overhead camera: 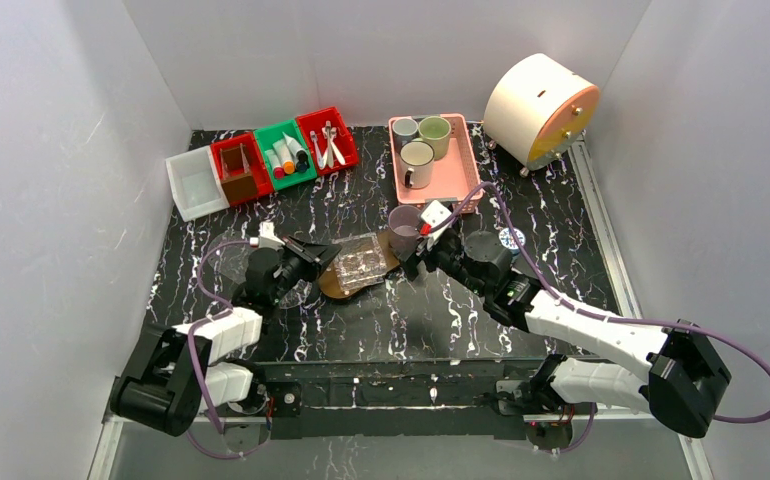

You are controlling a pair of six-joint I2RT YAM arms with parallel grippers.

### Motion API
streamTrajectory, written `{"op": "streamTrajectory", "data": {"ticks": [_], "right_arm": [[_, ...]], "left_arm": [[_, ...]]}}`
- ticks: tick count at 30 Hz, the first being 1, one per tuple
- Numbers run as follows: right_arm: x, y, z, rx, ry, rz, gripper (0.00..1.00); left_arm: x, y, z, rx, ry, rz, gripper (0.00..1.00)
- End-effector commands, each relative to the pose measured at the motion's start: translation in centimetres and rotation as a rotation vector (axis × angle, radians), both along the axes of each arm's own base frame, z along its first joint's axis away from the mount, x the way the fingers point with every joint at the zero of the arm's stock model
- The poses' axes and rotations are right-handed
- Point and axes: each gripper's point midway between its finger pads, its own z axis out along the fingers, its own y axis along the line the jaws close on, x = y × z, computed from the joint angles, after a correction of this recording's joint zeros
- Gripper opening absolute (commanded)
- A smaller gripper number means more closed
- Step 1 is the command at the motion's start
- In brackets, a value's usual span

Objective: Prepare toiletry sets of a toothbrush and toothpaste on the tray
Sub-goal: Adjust the toothpaste holder on the tray.

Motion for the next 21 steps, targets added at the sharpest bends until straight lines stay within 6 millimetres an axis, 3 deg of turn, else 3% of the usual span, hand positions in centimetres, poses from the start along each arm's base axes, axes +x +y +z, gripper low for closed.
{"op": "streamTrajectory", "data": {"ticks": [1, 12, 21], "right_arm": [[0.1, 0.3, 1.3, 0.04, -0.04, 0.009, 0.99], [0.3, 0.4, 1.1, 0.05, -0.011, -0.002, 0.99], [0.3, 0.7, 0.8, 0.042, 0.003, 0.001, 0.99]], "left_arm": [[0.7, 0.6, 1.2, -0.028, -0.052, 0.1, 0.0], [1.5, -0.2, 1.4, -0.077, -0.073, 0.184, 0.0], [1.3, -1.6, 0.2, -0.079, -0.061, 0.185, 0.0]]}}
